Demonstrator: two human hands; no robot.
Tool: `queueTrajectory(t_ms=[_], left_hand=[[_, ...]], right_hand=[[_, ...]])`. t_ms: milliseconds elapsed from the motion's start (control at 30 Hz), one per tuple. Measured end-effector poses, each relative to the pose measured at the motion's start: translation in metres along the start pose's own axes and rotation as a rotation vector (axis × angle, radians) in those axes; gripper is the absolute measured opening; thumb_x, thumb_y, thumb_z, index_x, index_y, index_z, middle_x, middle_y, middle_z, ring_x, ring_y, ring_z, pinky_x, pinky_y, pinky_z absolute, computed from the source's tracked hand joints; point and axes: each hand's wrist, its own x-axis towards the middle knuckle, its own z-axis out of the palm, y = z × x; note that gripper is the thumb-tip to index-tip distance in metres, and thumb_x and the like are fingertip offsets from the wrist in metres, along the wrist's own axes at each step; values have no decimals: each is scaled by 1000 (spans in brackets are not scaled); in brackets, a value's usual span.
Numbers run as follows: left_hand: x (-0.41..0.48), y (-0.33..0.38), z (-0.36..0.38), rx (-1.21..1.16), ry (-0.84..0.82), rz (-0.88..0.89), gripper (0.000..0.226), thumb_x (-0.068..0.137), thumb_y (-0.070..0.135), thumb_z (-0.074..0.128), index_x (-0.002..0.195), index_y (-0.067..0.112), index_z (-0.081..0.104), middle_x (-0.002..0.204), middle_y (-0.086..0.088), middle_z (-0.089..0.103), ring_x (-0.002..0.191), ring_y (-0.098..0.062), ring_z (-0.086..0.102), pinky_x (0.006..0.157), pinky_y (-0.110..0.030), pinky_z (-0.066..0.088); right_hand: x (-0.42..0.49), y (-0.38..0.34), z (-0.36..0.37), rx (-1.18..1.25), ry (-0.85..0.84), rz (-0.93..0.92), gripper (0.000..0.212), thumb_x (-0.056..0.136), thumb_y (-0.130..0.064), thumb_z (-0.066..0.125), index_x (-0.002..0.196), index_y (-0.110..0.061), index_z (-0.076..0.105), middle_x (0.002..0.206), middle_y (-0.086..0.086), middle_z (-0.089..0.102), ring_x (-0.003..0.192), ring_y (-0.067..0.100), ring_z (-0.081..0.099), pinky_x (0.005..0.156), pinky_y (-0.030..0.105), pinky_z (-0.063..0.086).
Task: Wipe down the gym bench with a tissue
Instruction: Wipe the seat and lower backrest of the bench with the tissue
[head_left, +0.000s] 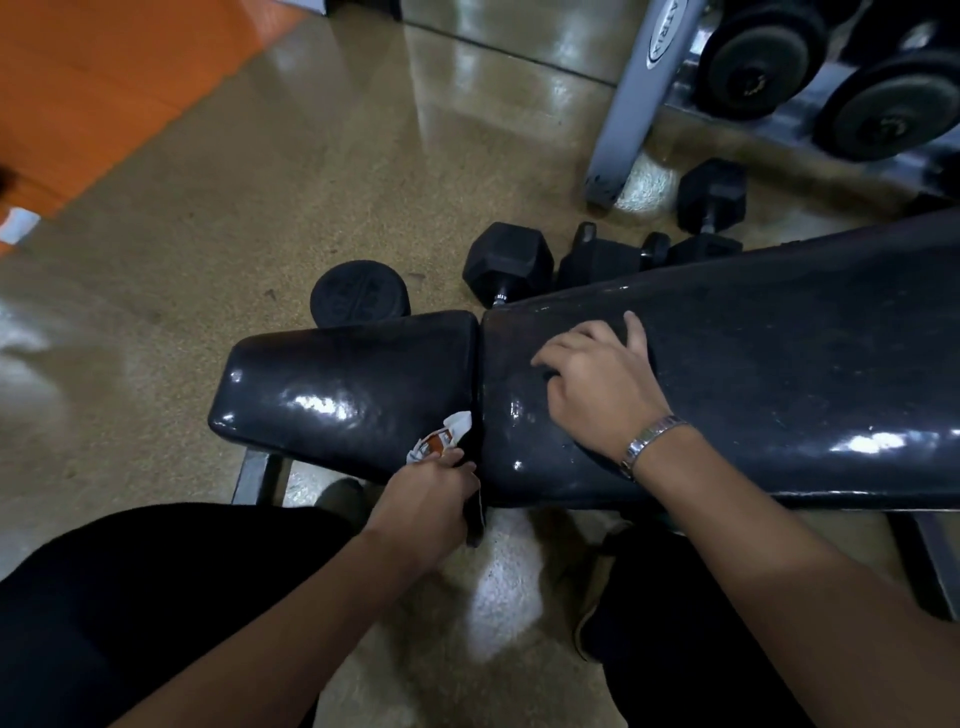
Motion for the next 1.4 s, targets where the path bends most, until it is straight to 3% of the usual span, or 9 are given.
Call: queueTrajectory(t_ms=[100,233,367,433,667,833,1067,1233,1400], left_hand=[[-4,5,-12,-37,18,-66,23,79,24,59,97,26,74,105,4,74,108,-18,67,85,-29,54],[-15,6,-21,-463,251,-236,24,70,17,52,72,29,73,70,11,72,70,-6,68,68,-29,55],[-7,11,-21,-469,700,-207,24,73,11,59,76,27,76,131,2,61,125,-23,48,103,-37,41],[-3,19,-8,-358,762,-199,22,73,13,63,81,26,78,129,-4,54,121,-32,42,101,-43,38],[-9,35,44,-553,610,-117,22,82,20,58,100,21,71,104,9,60,99,-14,56,82,-35,50],[-10,36,44,-824,487,-179,45,98,44,44,139,29,56,127,19,57,125,-3,49,105,-22,41],[22,50,51,-565,576,-306,41,95,37,52,134,24,54,142,-3,46,135,-21,35,117,-48,32],[9,73,70,-675,506,-224,58,107,41,29,160,22,18,169,5,13,156,-9,4,128,-41,10],[29,56,64,-718,442,-242,60,106,49,24,161,29,10,169,11,-1,154,-2,-7,128,-37,7]], right_hand=[[-4,3,2,-12,5,0,31,86,-17,53,110,-28,71,116,-13,67,120,18,48,118,62,7],[-10,10,6,-11,80,27,31,84,-21,51,106,-28,72,116,-13,68,117,19,51,116,64,13],[-13,12,9,11,132,60,30,82,-19,55,105,-26,73,116,-9,68,117,22,52,114,66,17],[-13,11,11,2,122,66,29,82,-17,59,106,-26,73,118,-7,68,120,23,51,114,66,17],[-13,13,13,-30,118,83,30,83,-17,58,109,-25,72,120,-7,67,122,22,50,115,66,15],[-19,19,12,-35,108,124,31,84,-17,58,111,-25,71,120,-8,67,123,21,49,115,65,13],[-24,15,10,-37,109,119,32,84,-18,57,113,-25,69,118,-8,67,122,21,50,116,64,13],[-20,15,10,-46,93,90,33,83,-19,56,113,-24,70,118,-7,67,121,22,50,115,63,17],[-21,20,8,-73,98,79,30,86,-21,57,113,-24,69,118,-6,67,120,22,51,114,63,19]])
